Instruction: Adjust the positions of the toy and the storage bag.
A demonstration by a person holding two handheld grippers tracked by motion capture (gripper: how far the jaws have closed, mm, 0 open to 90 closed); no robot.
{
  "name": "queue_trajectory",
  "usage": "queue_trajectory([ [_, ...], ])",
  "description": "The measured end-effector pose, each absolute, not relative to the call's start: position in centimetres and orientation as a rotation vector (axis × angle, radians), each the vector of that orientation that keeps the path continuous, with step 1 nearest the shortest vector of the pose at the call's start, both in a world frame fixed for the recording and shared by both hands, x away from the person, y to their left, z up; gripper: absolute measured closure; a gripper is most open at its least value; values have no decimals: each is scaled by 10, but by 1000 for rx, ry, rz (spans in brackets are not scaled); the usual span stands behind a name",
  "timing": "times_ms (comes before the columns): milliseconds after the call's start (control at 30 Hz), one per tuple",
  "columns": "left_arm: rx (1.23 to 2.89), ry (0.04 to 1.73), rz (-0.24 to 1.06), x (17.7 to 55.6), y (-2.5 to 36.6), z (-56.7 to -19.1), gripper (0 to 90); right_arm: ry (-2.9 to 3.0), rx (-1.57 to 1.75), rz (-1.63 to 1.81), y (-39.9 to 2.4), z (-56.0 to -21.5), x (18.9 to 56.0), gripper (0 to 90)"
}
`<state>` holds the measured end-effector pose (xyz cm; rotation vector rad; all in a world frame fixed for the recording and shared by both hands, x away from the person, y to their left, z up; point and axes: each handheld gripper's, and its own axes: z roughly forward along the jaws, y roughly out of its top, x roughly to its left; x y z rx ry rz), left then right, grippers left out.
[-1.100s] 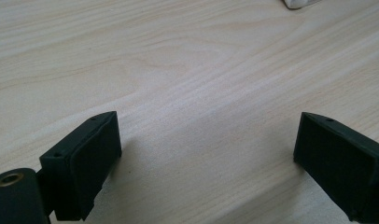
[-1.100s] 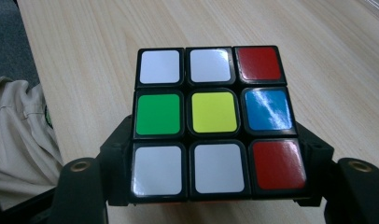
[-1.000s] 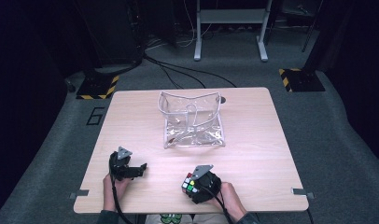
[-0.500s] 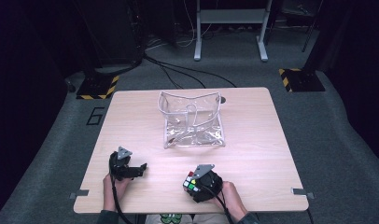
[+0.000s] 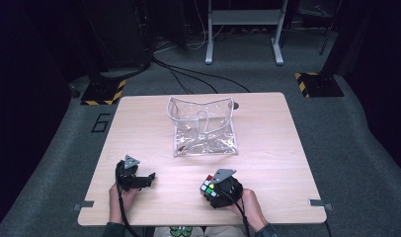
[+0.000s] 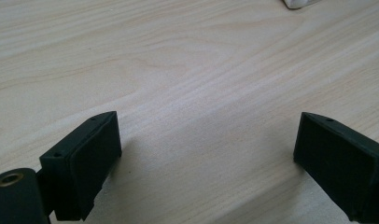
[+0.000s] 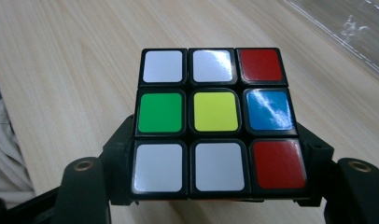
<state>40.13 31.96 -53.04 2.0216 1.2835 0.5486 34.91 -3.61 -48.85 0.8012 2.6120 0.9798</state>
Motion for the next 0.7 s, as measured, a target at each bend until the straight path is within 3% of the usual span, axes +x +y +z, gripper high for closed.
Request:
queue_trajectory([
  [700,2022,1283,549,401,320,-530,71,2502,906,975,-69,-474,361,331],
])
